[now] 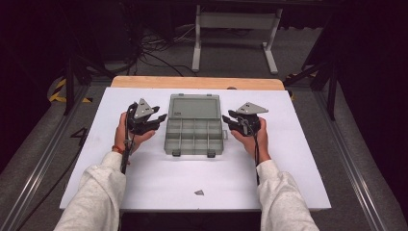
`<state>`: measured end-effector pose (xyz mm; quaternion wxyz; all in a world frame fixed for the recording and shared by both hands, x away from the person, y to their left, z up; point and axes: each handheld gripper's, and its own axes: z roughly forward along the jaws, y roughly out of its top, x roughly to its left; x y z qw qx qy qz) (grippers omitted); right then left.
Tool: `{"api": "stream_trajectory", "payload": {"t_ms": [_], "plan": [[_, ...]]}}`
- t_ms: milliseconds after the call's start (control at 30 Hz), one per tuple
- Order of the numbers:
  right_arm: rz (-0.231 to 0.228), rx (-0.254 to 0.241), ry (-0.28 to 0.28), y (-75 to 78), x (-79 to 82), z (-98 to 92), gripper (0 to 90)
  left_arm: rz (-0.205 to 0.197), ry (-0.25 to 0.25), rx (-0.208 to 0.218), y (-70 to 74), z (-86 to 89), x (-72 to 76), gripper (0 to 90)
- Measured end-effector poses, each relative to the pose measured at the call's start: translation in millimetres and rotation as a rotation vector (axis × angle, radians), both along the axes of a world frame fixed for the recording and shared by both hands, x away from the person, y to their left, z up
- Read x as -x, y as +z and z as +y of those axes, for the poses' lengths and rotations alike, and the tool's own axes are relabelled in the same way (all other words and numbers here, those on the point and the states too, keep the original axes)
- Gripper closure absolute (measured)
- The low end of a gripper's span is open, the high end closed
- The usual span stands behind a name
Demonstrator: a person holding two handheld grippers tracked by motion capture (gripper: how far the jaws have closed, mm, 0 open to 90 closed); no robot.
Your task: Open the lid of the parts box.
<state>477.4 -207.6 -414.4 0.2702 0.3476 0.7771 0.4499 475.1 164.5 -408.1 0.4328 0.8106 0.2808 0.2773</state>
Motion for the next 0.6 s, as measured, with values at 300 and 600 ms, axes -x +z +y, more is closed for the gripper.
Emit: {"api": "stream_trajectory", "payload": {"t_ms": [300,600], "plan": [[-0.030,-0.001,0.018,4.5,12.5,-4.5,58.8,-0.014,-0.035,0.037,3.0,5.2,10.9,48.8],[-0.032,-0.008,0.038,3.8,23.2,-6.6,47.3,-0.049,-0.074,0.047,5.1,6.1,25.2,36.6]]}}
